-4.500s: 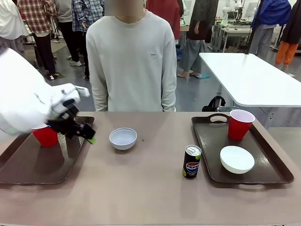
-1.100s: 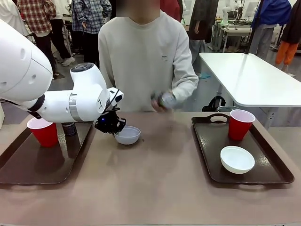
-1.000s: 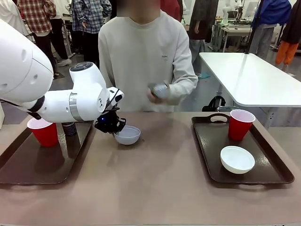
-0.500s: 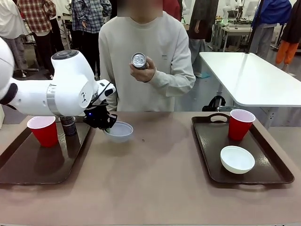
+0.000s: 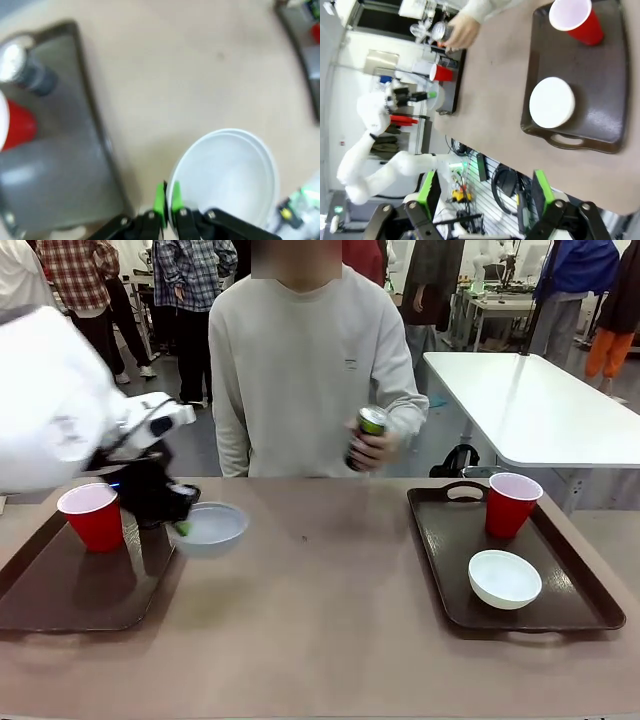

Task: Prepare tableware on both trays.
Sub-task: Pick up a Picnic Bowl from the table and place it on a Handle tray.

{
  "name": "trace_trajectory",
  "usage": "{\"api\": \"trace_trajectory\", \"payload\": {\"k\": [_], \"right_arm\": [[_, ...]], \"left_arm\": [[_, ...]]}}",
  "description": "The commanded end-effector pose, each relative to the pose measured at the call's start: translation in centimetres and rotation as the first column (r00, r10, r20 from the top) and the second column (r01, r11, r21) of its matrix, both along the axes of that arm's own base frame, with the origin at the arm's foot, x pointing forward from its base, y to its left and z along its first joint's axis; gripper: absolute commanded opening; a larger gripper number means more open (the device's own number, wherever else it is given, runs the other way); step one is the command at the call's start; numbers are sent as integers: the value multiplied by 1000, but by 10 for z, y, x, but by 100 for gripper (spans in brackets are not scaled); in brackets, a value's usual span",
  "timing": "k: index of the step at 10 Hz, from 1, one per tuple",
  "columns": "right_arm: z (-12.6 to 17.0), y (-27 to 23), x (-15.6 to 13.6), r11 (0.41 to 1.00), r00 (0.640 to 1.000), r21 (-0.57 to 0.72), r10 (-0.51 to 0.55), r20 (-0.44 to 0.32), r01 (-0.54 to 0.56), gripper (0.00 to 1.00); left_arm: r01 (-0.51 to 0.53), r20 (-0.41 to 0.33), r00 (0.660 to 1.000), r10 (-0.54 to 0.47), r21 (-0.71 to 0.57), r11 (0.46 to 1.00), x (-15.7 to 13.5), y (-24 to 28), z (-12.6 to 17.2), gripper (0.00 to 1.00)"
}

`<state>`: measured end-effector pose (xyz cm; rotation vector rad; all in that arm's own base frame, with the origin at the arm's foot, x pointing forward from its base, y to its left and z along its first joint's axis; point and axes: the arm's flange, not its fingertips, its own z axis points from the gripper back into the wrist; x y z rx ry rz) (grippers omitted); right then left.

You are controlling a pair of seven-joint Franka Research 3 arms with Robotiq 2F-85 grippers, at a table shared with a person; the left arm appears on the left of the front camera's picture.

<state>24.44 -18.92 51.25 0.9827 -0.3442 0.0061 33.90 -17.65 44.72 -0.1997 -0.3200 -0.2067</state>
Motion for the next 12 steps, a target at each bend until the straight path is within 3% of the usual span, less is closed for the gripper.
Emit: {"api": "trace_trajectory", "payload": {"k": [1, 3, 4, 5, 6, 9, 12], "right_arm": [[1, -1, 0, 1000, 1000, 18, 7, 25, -8, 94], [1, -1, 0, 1000, 1000, 18, 7, 25, -8, 94], [1, -1, 0, 1000, 1000, 18, 7, 25, -8, 94], [1, -1, 0, 1000, 1000, 18, 7, 25, -8, 94], [1, -1, 0, 1000, 1000, 18, 7, 25, -8, 94], [1, -1, 0, 1000, 1000, 18, 7, 25, -8, 94], [1, -1, 0, 1000, 1000, 18, 7, 25, -8, 94]], "left_arm": [[-9, 21, 1000, 8, 45, 999, -46, 45, 25, 5], [-24, 35, 999, 22, 73, 997, -52, 65, 34, 5], [-26, 84, 996, 18, 92, 995, -47, 73, 32, 5], [59, 158, 984, -79, 124, 990, -47, 71, 27, 5], [-38, 48, 998, 35, 59, 998, -32, 54, 56, 5], [-13, 79, 997, 6, 82, 997, -29, 59, 59, 6], [-13, 50, 999, 6, 149, 989, -3, 98, 12, 6]]}}
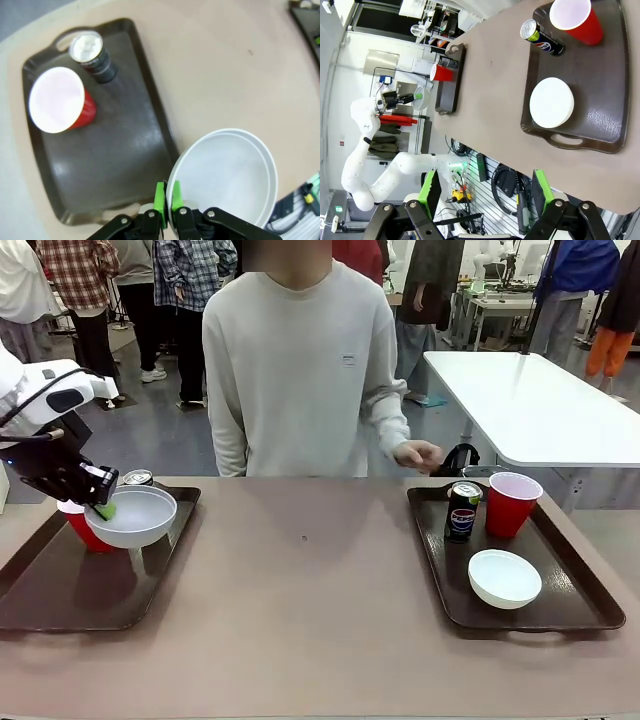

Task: Prepare tableware on both trays.
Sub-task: Pick up a Picnic Bowl from the table and place it on a Handle tray.

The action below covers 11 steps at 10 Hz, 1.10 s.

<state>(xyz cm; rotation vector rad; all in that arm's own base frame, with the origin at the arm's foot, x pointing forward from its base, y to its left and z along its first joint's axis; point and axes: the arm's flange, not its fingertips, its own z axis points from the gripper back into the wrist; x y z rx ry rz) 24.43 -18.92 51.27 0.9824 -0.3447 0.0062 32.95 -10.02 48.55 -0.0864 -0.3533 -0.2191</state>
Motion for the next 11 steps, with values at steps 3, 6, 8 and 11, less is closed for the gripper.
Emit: {"api": "trace_trajectory", "payload": {"k": [3, 6, 8, 11], "right_arm": [[1, -1, 0, 1000, 1000, 19, 8, 25, -8, 94], [1, -1, 0, 1000, 1000, 19, 8, 25, -8, 94], [1, -1, 0, 1000, 1000, 19, 8, 25, -8, 94], [1, -1, 0, 1000, 1000, 19, 8, 25, -8, 94]], "left_arm": [[-3, -48, 999, 8, 93, 996, 12, 57, -77, 6], [-2, -72, 997, 11, 127, 992, 13, 82, -109, 6], [-18, -80, 996, 31, 164, 986, 11, 91, -131, 6], [-9, -99, 995, 22, 136, 991, 14, 93, -149, 6]]}}
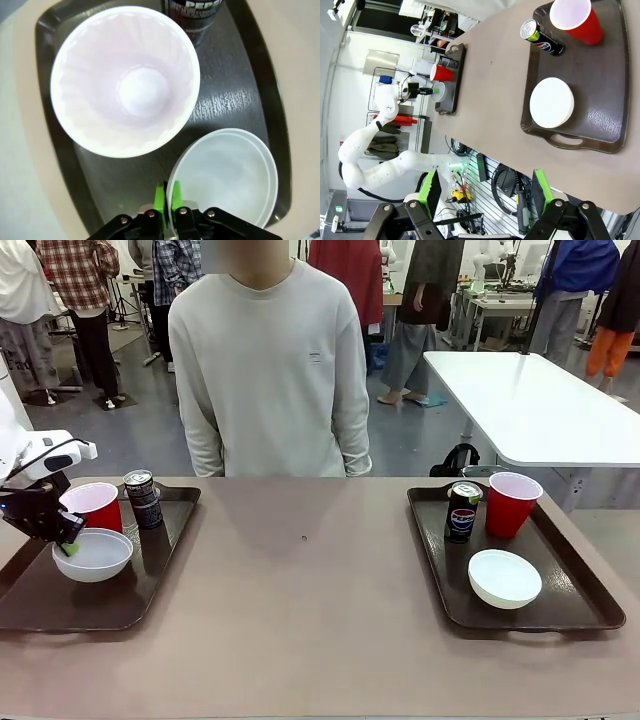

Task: Prepare tableware on both trays.
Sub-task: Pick up a Picnic Bowl from the table and place it on a Handle tray.

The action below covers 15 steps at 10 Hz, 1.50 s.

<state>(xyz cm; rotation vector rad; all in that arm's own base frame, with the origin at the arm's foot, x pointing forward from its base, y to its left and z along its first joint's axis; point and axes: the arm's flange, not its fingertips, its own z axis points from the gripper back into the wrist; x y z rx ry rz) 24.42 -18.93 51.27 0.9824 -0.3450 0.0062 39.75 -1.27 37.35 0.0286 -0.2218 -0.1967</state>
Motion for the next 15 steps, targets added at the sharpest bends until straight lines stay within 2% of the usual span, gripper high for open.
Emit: {"api": "trace_trajectory", "payload": {"k": [1, 2, 3, 4, 7, 8, 10, 11, 12, 13, 14, 15], "right_arm": [[1, -1, 0, 1000, 1000, 19, 8, 24, -8, 94], [1, -1, 0, 1000, 1000, 19, 8, 24, -8, 94], [1, -1, 0, 1000, 1000, 19, 8, 24, -8, 94], [1, -1, 0, 1000, 1000, 19, 8, 24, -8, 94], [1, -1, 0, 1000, 1000, 19, 8, 24, -8, 94], [1, -1, 0, 1000, 1000, 19, 8, 24, -8, 94], [1, -1, 0, 1000, 1000, 19, 8, 24, -8, 94], [1, -1, 0, 1000, 1000, 19, 8, 24, -8, 94], [1, -1, 0, 1000, 1000, 19, 8, 24, -8, 94], [1, -1, 0, 1000, 1000, 19, 8, 24, -8, 94], [1, -1, 0, 1000, 1000, 19, 8, 24, -8, 94], [1, -1, 0, 1000, 1000, 19, 8, 24, -8, 94]], "left_arm": [[20, 3, 1000, -20, 15, 1000, -53, 5, -43, 6], [21, -3, 1000, -21, 14, 1000, -52, 4, -46, 6], [23, -17, 1000, -22, 18, 1000, -52, 3, -46, 14], [20, -29, 999, -20, 9, 1000, -53, 3, -43, 66], [42, -27, 999, -42, 5, 999, -65, -10, -15, 94], [81, -15, 997, -81, -13, 997, -72, -18, 0, 100], [155, -3, 988, -156, -91, 984, -87, -28, 40, 100], [177, -4, 983, -181, -202, 963, -100, -32, 67, 75], [137, 4, 990, -144, -336, 932, -105, -31, 92, 82], [92, -31, 992, -125, -505, 858, -110, -26, 121, 93], [66, -23, 994, -104, -635, 769, -114, -17, 148, 93], [3, -18, 1000, -25, -752, 659, -117, 0, 171, 93]]}}
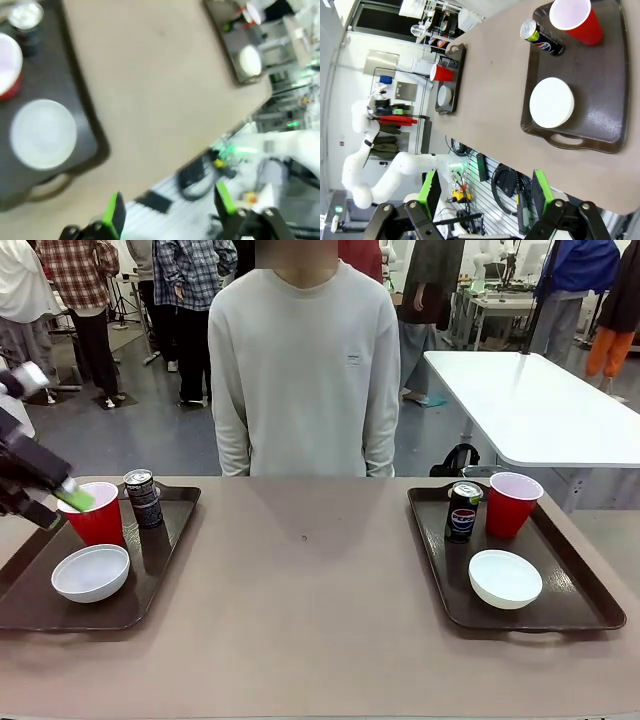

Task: Prepare tableware on both trays.
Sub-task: Pick up a Picnic Bowl from the table and place it on a Handle tray.

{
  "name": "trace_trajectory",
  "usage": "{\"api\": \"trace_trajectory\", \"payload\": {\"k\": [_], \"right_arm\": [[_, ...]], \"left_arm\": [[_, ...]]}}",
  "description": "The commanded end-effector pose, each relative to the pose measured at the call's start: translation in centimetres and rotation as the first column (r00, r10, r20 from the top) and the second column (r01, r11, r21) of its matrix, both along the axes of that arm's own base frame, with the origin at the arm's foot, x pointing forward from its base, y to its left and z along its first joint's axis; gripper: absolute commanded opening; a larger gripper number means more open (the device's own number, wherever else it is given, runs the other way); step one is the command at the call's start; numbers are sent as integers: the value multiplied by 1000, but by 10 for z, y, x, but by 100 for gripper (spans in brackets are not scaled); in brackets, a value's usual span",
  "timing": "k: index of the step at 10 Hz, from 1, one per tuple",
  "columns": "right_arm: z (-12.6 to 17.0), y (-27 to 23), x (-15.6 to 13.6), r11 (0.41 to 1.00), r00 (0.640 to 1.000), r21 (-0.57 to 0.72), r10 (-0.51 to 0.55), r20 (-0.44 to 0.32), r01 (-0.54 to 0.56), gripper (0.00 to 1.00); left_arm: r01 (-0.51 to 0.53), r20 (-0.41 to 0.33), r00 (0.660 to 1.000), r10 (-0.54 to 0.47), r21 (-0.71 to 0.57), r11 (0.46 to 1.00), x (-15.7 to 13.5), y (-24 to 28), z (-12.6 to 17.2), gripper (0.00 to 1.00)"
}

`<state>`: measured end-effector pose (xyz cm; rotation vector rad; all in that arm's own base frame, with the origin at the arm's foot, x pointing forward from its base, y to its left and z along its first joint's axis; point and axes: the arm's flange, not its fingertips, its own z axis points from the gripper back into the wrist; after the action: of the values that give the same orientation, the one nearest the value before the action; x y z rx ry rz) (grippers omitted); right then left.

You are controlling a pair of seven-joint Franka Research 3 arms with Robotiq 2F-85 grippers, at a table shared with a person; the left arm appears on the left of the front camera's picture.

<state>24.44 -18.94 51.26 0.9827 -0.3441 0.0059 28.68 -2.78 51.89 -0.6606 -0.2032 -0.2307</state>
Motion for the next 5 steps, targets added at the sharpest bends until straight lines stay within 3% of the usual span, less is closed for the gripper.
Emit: {"api": "trace_trajectory", "payload": {"k": [1, 3, 4, 5], "right_arm": [[1, 0, 0, 1000, 1000, 18, 8, 25, -8, 94], [1, 0, 0, 1000, 1000, 18, 8, 25, -8, 94], [1, 0, 0, 1000, 1000, 18, 8, 25, -8, 94], [1, 0, 0, 1000, 1000, 18, 8, 25, -8, 94]], "left_arm": [[-239, -67, 971, 230, -299, 924, 3, 37, 42, 93], [-497, -312, 860, 404, -330, 803, 38, 82, 41, 93], [-526, -346, 844, 411, -381, 760, 48, 107, 38, 93], [-514, -401, 844, 356, -417, 750, 58, 121, 32, 93]]}}
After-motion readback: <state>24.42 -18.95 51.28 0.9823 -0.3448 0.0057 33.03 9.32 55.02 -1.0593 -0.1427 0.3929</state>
